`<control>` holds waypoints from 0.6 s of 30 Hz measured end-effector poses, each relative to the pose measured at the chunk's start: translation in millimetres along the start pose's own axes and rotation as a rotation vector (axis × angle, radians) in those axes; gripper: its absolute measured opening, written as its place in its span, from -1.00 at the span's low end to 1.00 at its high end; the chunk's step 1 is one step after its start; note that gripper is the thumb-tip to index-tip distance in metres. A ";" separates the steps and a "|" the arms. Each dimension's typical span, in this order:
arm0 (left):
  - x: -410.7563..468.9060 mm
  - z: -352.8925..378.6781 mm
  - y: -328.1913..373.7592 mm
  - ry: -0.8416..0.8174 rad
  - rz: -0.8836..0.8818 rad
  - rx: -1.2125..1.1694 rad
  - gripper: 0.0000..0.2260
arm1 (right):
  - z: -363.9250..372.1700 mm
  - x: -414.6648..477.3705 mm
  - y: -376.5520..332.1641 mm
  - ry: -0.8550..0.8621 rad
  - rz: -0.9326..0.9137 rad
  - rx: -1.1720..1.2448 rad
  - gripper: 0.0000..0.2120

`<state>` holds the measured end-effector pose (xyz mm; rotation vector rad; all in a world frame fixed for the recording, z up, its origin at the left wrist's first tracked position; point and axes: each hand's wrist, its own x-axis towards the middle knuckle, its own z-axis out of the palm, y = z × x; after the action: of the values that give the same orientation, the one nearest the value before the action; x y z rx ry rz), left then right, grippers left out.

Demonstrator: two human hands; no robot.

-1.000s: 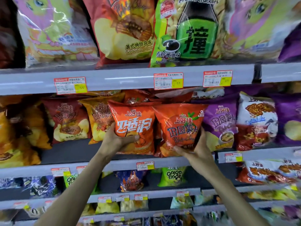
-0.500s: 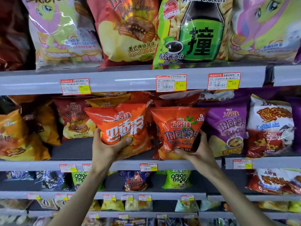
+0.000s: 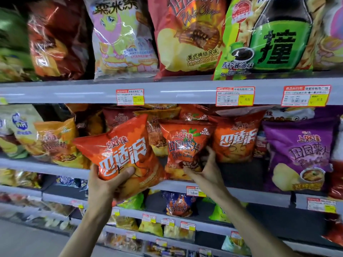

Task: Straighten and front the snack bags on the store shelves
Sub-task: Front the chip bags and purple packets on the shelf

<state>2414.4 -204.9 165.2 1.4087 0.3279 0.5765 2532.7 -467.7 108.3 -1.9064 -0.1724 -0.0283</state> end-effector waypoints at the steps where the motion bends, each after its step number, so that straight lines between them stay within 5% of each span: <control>1: -2.8 0.4 2.1 -0.010 -0.009 0.000 -0.04 | 2.9 1.3 -0.7 0.010 0.003 -0.003 0.10; 7: -23.9 21.3 11.3 -0.192 -0.060 0.026 -0.11 | -5.1 -7.6 2.8 0.000 -0.041 0.044 0.12; 13: -46.3 73.9 8.3 -0.394 -0.103 0.099 -0.22 | -48.3 -48.9 8.0 0.195 -0.104 0.218 -0.74; 18: -62.3 143.5 2.4 -0.475 -0.106 0.071 -0.26 | -88.9 -98.6 8.4 0.278 -0.113 0.347 -0.57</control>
<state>2440.5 -358.4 181.4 1.5373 0.0409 0.1332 2442.1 -564.4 120.0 -1.5263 -0.0883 -0.3184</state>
